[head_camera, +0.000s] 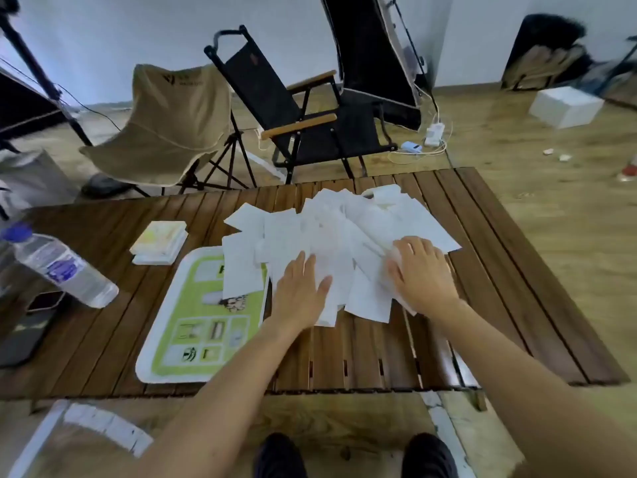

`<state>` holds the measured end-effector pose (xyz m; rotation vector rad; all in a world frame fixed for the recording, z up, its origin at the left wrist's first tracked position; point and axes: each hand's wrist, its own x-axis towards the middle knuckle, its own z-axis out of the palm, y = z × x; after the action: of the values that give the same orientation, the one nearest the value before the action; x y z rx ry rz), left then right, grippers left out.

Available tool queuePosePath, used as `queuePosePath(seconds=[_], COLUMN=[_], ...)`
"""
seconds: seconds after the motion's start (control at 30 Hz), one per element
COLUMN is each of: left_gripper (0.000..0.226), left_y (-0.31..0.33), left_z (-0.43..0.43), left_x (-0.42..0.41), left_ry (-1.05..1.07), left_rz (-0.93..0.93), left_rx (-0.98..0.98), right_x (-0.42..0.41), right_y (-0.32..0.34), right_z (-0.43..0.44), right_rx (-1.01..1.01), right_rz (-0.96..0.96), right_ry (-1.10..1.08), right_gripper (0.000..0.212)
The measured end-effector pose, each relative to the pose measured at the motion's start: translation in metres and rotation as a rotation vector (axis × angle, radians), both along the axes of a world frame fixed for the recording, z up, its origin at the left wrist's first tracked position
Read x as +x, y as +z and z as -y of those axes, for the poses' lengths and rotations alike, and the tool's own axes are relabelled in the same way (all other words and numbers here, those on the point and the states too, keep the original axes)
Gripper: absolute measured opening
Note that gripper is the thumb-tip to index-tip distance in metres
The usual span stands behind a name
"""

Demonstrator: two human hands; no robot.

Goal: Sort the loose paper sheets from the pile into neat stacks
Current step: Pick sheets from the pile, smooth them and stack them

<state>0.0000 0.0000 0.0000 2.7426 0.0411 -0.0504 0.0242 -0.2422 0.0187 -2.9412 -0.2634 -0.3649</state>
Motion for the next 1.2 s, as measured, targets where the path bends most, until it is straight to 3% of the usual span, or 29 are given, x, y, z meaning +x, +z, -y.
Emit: queuePosePath(seconds=[0.17, 0.33, 0.47, 0.63, 0.73, 0.8, 0.87, 0.93, 1.0, 1.1, 1.2], left_gripper=[0.071, 0.063, 0.047, 0.018, 0.018, 0.019, 0.023, 0.026, 0.021, 0.015, 0.014], left_y=[-0.011, -0.019, -0.027, -0.027, -0.016, 0.001, 0.021, 0.049, 0.073, 0.091, 0.088], left_z=[-0.005, 0.010, 0.020, 0.009, -0.005, -0.013, -0.021, -0.026, -0.031, -0.038, -0.042], left_x=[-0.042, -0.024, 0.002, 0.025, 0.030, 0.027, 0.017, -0.002, -0.025, -0.054, -0.064], left_ry=[-0.080, 0.187, 0.351, 0.393, 0.398, 0.343, 0.201, -0.008, -0.216, -0.425, -0.492], left_rz=[-0.093, 0.011, 0.046, 0.081, 0.116, 0.173, 0.229, 0.144, -0.096, -0.378, -0.409], left_rx=[-0.072, -0.403, -0.675, -0.698, -0.706, -0.636, -0.565, -0.573, -0.682, -0.680, -0.622], right_x=[-0.049, -0.052, -0.028, 0.004, 0.009, 0.005, -0.003, -0.014, -0.025, -0.044, -0.059], right_y=[0.001, -0.014, -0.036, -0.055, -0.054, -0.047, -0.033, -0.009, 0.013, 0.033, 0.039], right_z=[-0.011, -0.023, -0.021, -0.006, -0.006, -0.009, -0.012, -0.016, -0.015, -0.005, 0.004], right_rx=[0.046, -0.025, -0.063, -0.048, -0.023, -0.002, 0.159, 0.555, 0.903, 1.000, 0.973], right_rz=[-0.044, -0.315, -0.245, -0.228, -0.228, -0.204, -0.186, -0.238, -0.342, -0.526, -0.770], right_ry=[0.111, 0.322, 0.338, 0.287, 0.266, 0.274, 0.233, 0.123, 0.110, 0.312, 0.434], right_gripper=[0.040, 0.054, 0.045, 0.045, 0.044, 0.041, 0.040, 0.046, 0.059, 0.085, 0.090])
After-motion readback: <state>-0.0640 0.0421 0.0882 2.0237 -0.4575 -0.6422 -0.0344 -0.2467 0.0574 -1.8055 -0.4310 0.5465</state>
